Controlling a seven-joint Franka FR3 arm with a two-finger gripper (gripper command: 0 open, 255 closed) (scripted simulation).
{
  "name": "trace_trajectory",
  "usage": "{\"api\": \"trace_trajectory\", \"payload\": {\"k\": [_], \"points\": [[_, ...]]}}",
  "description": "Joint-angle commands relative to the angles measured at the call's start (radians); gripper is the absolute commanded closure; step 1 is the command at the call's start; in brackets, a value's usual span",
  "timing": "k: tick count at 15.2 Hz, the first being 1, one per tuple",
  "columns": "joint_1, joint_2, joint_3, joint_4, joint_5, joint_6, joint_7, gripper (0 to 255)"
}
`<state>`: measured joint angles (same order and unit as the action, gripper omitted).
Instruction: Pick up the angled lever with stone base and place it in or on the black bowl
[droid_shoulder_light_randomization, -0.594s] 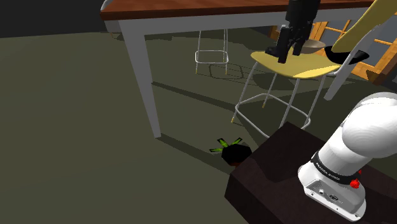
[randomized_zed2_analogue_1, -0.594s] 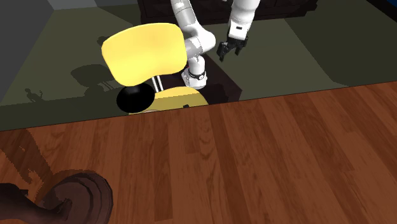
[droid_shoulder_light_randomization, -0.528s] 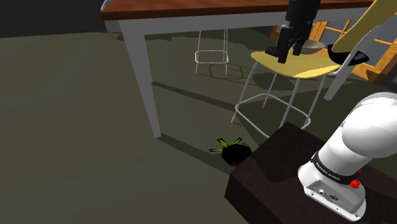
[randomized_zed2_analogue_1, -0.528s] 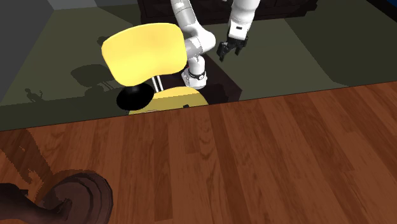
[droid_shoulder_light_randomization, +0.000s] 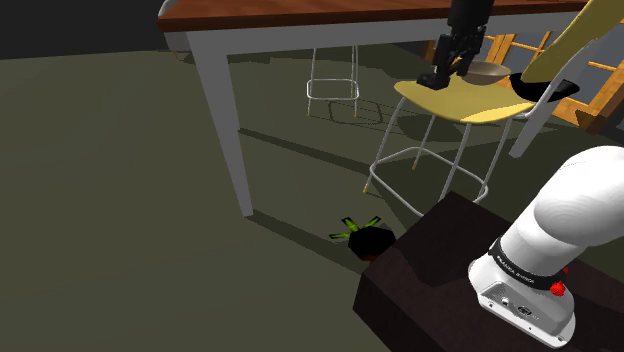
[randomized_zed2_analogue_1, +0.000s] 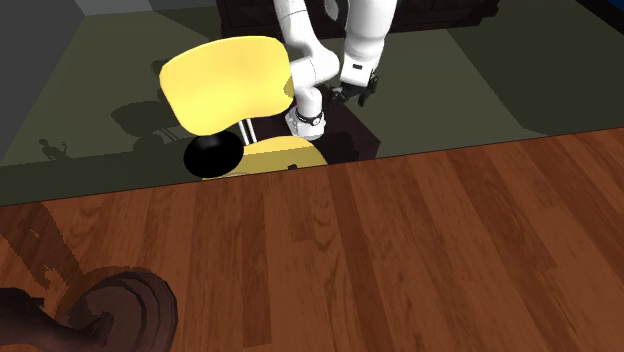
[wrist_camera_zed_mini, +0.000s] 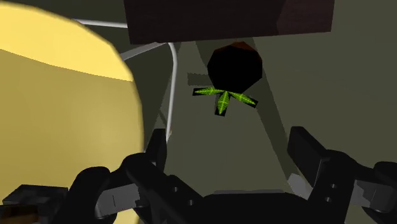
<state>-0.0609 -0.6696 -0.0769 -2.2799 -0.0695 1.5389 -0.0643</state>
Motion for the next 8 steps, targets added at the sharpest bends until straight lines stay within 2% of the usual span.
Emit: {"api": "trace_trajectory", "payload": {"k": [1,8], "points": [[-0.014,0.043,-0.036,0.028,-0.017,0.023,-0.033,0],[-0.052,0.222,-0.162,0.161,-0.044,0.094,-0.151,0]]}}
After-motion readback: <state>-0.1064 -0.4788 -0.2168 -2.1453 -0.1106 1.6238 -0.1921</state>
